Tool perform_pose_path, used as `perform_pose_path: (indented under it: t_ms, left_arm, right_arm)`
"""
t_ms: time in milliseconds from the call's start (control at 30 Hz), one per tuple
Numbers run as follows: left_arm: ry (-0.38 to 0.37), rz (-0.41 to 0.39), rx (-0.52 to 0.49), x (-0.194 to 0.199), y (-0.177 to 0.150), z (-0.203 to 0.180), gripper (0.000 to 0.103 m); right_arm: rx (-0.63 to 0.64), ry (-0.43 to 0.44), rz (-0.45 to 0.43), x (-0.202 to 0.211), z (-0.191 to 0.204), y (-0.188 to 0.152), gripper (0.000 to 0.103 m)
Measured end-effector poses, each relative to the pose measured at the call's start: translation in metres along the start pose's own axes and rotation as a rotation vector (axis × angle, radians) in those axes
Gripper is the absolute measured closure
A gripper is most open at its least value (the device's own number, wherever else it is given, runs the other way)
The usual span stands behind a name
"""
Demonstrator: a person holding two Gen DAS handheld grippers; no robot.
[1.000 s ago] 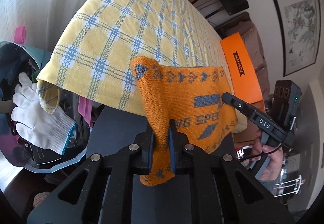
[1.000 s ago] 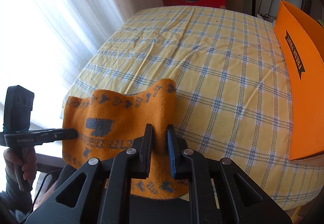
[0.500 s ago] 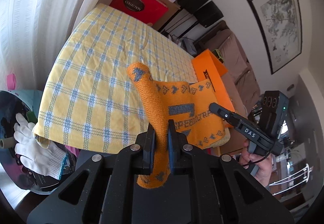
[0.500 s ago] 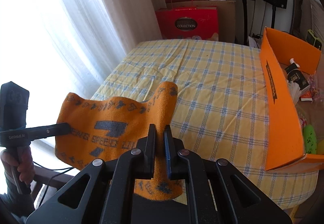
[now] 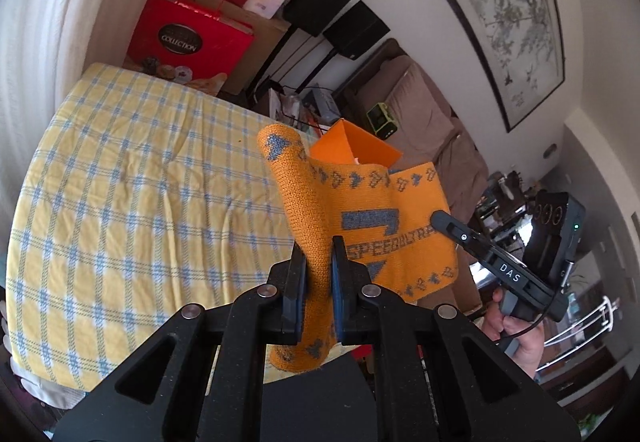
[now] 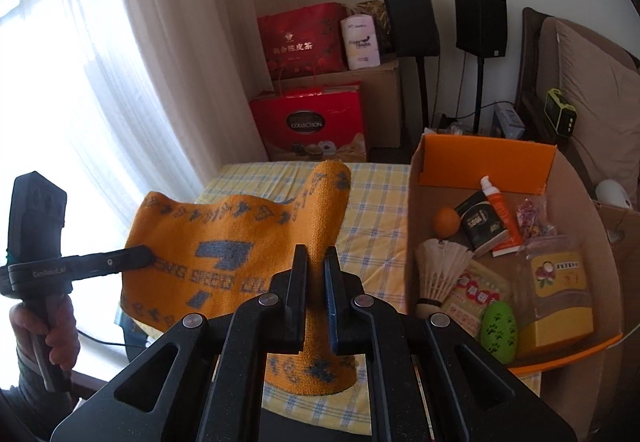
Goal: Organize objects
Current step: 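Carry the towel over the box with both tools, then lower the towel into the box and open both tools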
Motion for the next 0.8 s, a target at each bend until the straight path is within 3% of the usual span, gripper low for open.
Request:
perform_pose_path:
  t_ms: [367, 500, 800]
  left_arm:
    - [-0.067, 0.023, -0.099, -0.088, 0.013, -0.087, 0.093]
    - [-0.073, 0.044, -0.108, -0.124, 0.011, -0.103, 0.093]
    - [-0.040, 0.087, -0.171, -0.191, -0.008, -0.123, 0.093]
  right_arm:
    - [-0.050, -0.191, -0.087, 0.044, -0.102, 0.043, 0.097]
    - [-0.066, -0.289, -0.085, 0.046, -0.147, 0.046, 0.097]
    - [-0.110, -0.382, -0.066, 0.039, -0.210, 0.038, 0.097]
Point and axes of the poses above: each gripper's, at about its wrist camera, not at the fingertips, and x roughly against the way its jaws point, z to its left, y to its top, the point moved 10 cm from there along -x, roughly the way its jaws point, and after that the axes turned 12 degrees about -z, right-handed, at the moved point
